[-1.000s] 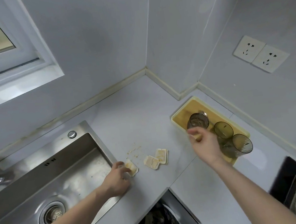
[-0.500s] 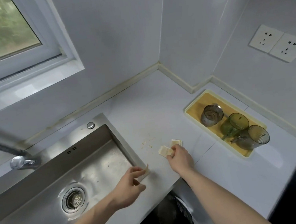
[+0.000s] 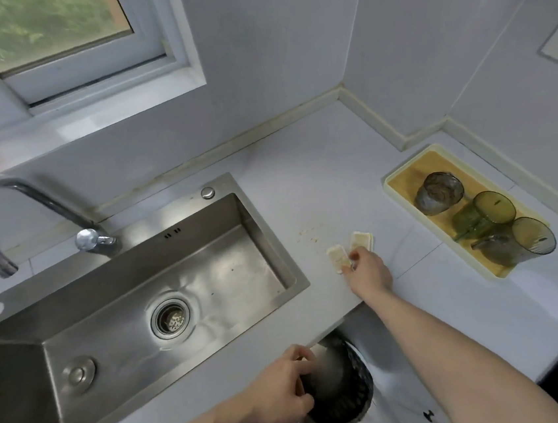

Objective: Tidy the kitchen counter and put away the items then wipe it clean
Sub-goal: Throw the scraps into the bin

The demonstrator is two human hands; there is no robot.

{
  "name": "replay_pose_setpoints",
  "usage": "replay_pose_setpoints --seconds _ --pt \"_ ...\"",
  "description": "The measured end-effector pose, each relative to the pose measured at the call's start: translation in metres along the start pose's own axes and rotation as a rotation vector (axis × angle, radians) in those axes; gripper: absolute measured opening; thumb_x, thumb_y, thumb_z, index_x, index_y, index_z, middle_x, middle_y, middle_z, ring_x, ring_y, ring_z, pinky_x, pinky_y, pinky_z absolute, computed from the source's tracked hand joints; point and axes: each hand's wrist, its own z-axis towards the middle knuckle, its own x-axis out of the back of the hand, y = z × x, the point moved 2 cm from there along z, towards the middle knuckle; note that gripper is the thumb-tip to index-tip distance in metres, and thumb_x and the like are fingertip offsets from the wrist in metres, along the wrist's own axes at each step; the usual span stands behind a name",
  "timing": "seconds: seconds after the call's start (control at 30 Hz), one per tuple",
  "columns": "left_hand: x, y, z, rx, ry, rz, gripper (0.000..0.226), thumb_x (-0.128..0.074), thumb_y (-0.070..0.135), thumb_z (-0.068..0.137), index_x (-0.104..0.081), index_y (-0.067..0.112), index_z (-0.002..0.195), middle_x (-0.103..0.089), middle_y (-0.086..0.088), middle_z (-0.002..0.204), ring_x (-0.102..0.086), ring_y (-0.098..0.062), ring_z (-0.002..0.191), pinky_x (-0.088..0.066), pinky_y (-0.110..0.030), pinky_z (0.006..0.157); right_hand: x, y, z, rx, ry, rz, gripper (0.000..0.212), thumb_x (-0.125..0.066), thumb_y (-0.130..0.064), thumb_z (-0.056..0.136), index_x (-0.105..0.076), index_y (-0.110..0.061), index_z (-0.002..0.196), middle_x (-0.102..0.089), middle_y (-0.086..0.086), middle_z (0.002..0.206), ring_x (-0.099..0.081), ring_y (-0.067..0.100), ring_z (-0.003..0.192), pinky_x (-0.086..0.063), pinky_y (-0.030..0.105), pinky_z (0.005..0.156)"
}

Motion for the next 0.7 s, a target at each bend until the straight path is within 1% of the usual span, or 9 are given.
replay_pose_setpoints --seconds 0.1,0.13,0.27,0.37,0.5,0.57,0.6,0.63,0.7 --pt "-0.018 -0.005 0.003 0.005 0.005 -0.01 0.057 -0.059 0.02 0.085 -0.058 0.026 0.142 -0.041 0.015 0.139 -0.058 0.006 0.081 -0.039 -0.001 0.079 -0.005 -0.002 0.001 -0.036 -0.016 0.042 0.014 -0.064 -0.032 0.093 -0.069 -0.025 0.104 -0.07 0.007 0.11 -0.067 0.031 0.101 -0.054 0.035 0.078" --pt "-0.024 -0.007 0.004 0.016 0.006 -0.007 0.055 -0.059 0.021 0.085 -0.06 0.026 0.14 -0.042 0.014 0.138 -0.057 0.007 0.082 -0.039 -0.002 0.081 -0.006 -0.003 0.001 -0.042 -0.023 0.057 0.014 -0.064 -0.032 0.092 -0.07 -0.025 0.102 -0.071 0.008 0.11 -0.067 0.032 0.101 -0.055 0.035 0.08" --pt "-0.049 -0.008 0.005 0.088 -0.009 -0.006 0.052 -0.059 0.024 0.086 -0.06 0.021 0.138 -0.041 0.013 0.139 -0.059 -0.006 0.096 -0.048 -0.021 0.095 -0.005 0.002 -0.017 -0.045 -0.008 0.243 0.011 -0.066 -0.025 0.087 -0.073 -0.027 0.095 -0.074 0.003 0.107 -0.068 0.028 0.102 -0.054 0.032 0.087" --pt "-0.063 -0.005 0.007 0.115 -0.028 -0.008 0.051 -0.059 0.024 0.087 -0.062 0.019 0.137 -0.041 0.01 0.14 -0.053 -0.005 0.103 -0.045 -0.022 0.1 0.004 0.016 -0.059 -0.052 0.056 0.473 0.006 -0.07 -0.023 0.084 -0.07 -0.027 0.088 -0.073 -0.005 0.094 -0.067 0.019 0.092 -0.052 0.029 0.083" --pt "-0.075 0.007 0.014 0.167 -0.038 0.004 0.042 -0.063 0.032 0.084 -0.071 0.014 0.121 -0.048 0.005 0.132 -0.056 -0.012 0.115 -0.045 -0.025 0.102 0.019 0.056 -0.135 -0.053 0.056 0.569 0.009 -0.076 -0.029 0.086 -0.069 -0.023 0.088 -0.07 -0.011 0.089 -0.065 0.008 0.085 -0.047 0.026 0.078" --pt "-0.079 0.015 0.019 0.178 -0.038 0.014 0.011 -0.065 0.025 0.085 -0.067 0.019 0.094 -0.05 0.001 0.111 -0.053 -0.014 0.098 -0.046 -0.028 0.088 0.024 0.083 -0.169 -0.074 0.05 0.555 0.008 -0.076 -0.027 0.085 -0.069 -0.023 0.085 -0.071 -0.011 0.086 -0.065 0.005 0.084 -0.049 0.027 0.078" --pt "-0.081 0.018 0.021 0.183 -0.034 0.03 0.005 -0.064 0.022 0.085 -0.06 0.022 0.087 -0.047 0.001 0.103 -0.049 -0.015 0.091 -0.044 -0.028 0.081 0.025 0.096 -0.183 -0.091 0.052 0.553 0.007 -0.076 -0.025 0.084 -0.069 -0.024 0.083 -0.071 -0.012 0.085 -0.066 0.005 0.084 -0.049 0.026 0.078" --pt "-0.085 0.019 0.024 0.19 -0.041 0.043 0.007 -0.063 0.021 0.084 -0.056 0.024 0.086 -0.046 0.002 0.1 -0.046 -0.014 0.088 -0.043 -0.028 0.08 0.027 0.109 -0.197 -0.112 0.057 0.556 0.007 -0.076 -0.024 0.083 -0.069 -0.025 0.082 -0.071 -0.012 0.085 -0.066 0.005 0.084 -0.049 0.026 0.078" --pt "-0.092 0.02 0.024 0.218 -0.037 0.073 0.007 -0.06 0.021 0.086 -0.06 0.028 0.088 -0.051 0.003 0.098 -0.053 -0.016 0.089 -0.05 -0.032 0.09 0.027 0.132 -0.221 -0.154 0.072 0.56 0.008 -0.077 -0.023 0.082 -0.069 -0.026 0.08 -0.072 -0.012 0.083 -0.067 0.005 0.084 -0.048 0.025 0.078"
